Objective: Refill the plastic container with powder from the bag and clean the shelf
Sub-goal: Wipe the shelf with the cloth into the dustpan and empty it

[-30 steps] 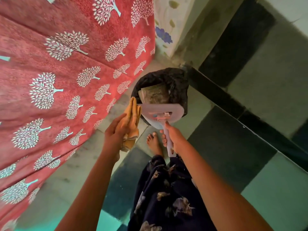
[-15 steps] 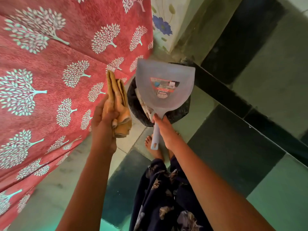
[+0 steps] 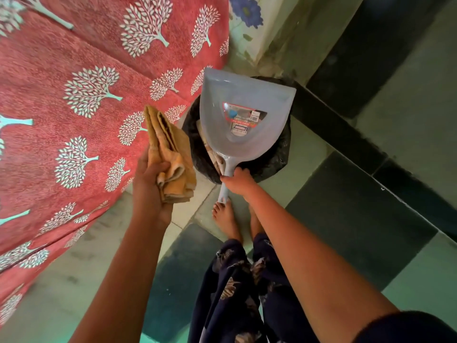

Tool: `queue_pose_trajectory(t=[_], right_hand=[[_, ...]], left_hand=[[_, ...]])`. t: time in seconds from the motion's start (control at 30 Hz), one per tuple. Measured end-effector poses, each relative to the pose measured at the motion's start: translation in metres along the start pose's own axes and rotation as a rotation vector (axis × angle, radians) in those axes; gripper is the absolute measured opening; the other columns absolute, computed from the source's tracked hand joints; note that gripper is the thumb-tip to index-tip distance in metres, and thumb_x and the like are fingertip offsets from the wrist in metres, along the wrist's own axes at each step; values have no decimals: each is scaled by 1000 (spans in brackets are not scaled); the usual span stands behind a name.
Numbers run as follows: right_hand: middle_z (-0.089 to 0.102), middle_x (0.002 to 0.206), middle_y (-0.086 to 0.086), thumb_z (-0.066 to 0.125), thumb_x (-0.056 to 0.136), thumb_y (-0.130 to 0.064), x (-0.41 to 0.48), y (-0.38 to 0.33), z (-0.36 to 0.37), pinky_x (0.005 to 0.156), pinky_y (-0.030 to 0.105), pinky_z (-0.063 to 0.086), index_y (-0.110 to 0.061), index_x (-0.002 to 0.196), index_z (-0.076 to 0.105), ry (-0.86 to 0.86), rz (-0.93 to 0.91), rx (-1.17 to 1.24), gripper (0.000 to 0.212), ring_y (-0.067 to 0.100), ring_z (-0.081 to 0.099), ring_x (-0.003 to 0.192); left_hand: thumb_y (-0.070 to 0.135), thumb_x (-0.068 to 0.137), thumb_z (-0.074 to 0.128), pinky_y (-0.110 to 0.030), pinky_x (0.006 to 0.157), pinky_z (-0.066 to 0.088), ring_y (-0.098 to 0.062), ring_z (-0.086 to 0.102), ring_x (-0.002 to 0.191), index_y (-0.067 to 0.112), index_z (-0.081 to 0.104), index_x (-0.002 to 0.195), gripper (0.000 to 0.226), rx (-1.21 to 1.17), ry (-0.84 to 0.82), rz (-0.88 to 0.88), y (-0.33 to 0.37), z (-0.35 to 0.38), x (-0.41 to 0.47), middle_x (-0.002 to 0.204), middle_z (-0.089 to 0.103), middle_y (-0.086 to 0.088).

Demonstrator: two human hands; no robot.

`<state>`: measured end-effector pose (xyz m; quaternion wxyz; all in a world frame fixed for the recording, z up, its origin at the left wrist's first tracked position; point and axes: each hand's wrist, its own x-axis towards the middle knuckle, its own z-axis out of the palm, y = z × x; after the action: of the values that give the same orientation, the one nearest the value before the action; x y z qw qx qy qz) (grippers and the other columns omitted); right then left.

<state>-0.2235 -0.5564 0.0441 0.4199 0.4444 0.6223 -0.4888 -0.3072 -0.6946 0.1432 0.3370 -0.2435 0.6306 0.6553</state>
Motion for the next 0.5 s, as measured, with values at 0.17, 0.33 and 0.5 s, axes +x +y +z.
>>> queue_pose_trajectory(t=[0.17,0.33,0.5], right_hand=[[43,140,18,49,93,-28,-56,-8,-22,101,40,40,-5,137,36,153,-158,99,52,33,45,127],[50,138,6,49,95,-20,-183,-34,-81,95,28,42,-15,136,40,319,-429,513,42,17,49,123],[52,136,7,51,94,-17,-341,-47,-140,92,16,40,-13,133,44,506,-631,623,40,11,49,119]], left_hand=[[18,77,48,-36,71,57,-20,66,85,16,53,121,45,1,-35,-63,23,4,-29,101,65,-2],[32,97,31,-31,54,59,-15,72,68,18,65,97,36,-75,-106,-171,85,30,-91,75,76,1],[35,95,32,-42,81,58,-21,71,88,17,75,91,47,-150,-349,-145,168,72,-191,98,74,-6]])
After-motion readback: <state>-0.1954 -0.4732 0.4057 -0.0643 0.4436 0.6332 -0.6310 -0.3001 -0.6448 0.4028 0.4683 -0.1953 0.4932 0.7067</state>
